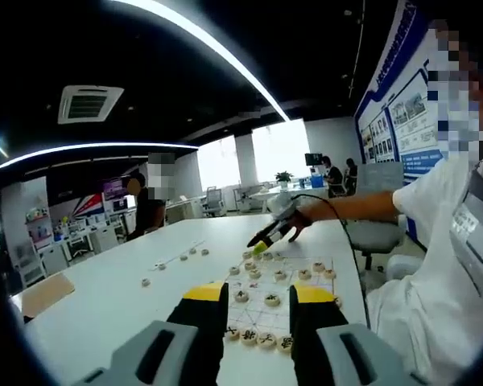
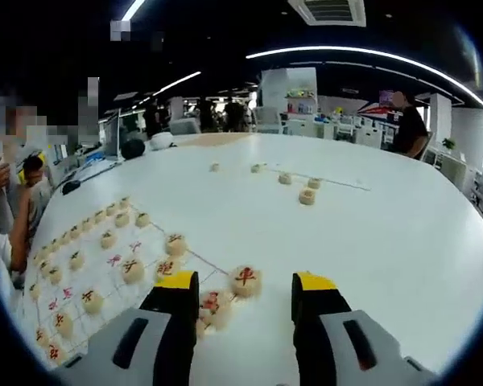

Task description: Pick up the chess pieces one by one and place each piece onto its starting position on the chessboard, setting the pieces on their correct points until all the chess pieces are arranged in the starting layout

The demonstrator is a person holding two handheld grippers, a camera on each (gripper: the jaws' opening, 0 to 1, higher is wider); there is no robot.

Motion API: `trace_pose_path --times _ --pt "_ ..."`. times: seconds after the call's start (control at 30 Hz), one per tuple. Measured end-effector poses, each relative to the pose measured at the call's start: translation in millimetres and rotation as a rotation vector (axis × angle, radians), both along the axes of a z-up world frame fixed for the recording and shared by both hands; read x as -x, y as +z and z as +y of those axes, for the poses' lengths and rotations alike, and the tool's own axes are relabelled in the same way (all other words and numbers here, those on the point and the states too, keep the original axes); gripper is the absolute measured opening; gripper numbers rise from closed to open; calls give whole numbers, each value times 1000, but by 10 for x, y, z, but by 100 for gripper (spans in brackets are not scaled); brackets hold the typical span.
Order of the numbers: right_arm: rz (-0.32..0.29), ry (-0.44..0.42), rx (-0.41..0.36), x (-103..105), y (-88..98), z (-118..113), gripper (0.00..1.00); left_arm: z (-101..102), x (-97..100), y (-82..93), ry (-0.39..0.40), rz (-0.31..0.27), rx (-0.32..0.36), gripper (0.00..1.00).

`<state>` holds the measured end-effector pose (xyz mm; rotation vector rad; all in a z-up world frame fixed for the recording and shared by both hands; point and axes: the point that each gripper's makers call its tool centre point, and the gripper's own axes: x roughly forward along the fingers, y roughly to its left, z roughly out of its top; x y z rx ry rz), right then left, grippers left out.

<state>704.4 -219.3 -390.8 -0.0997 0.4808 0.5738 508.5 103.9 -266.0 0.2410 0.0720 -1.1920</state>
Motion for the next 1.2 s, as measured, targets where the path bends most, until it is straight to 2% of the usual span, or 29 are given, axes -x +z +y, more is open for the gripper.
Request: trace_pose_path --times 0.13,0.3,0.37,0.47,0.5,0.63,0.83,0.9,0.93,0.97,1.0,1.03,1.2 --pt "17 -36 26 -395 -35 -16 44 10 6 28 -1 -7 6 32" --pt "30 -124 90 -827 -149 -46 41 22 -22 -2 5 -4 -3 32" --pt "33 -149 84 -951 -135 -43 41 29 -30 -4 6 -2 -1 32" --pt "16 -194 29 -1185 -37 -5 41 51 -49 14 10 1 10 32" --pt "-2 -213 18 -1121 3 28 41 54 -52 12 12 2 10 32" --pt "-2 -246 19 -1320 -19 2 40 66 -62 11 14 4 11 32" --pt "11 -267 44 -1344 -62 -39 39 71 -56 38 13 0 17 32" --pt "23 -257 78 -1380 -117 -44 33 62 -55 37 12 0 16 32" --pt "26 -255 91 -1381 -130 -46 29 56 -54 33 12 0 14 32" --pt "20 -254 101 -1406 -115 -52 20 51 -53 31 11 0 13 32" --pt "22 -255 102 -1416 -101 -64 18 46 -52 32 10 1 13 32" --pt "15 -253 99 -1496 -73 -111 18 43 -49 33 8 0 12 32" --pt "6 -226 101 -1470 -51 -116 17 37 -63 34 9 1 12 32"
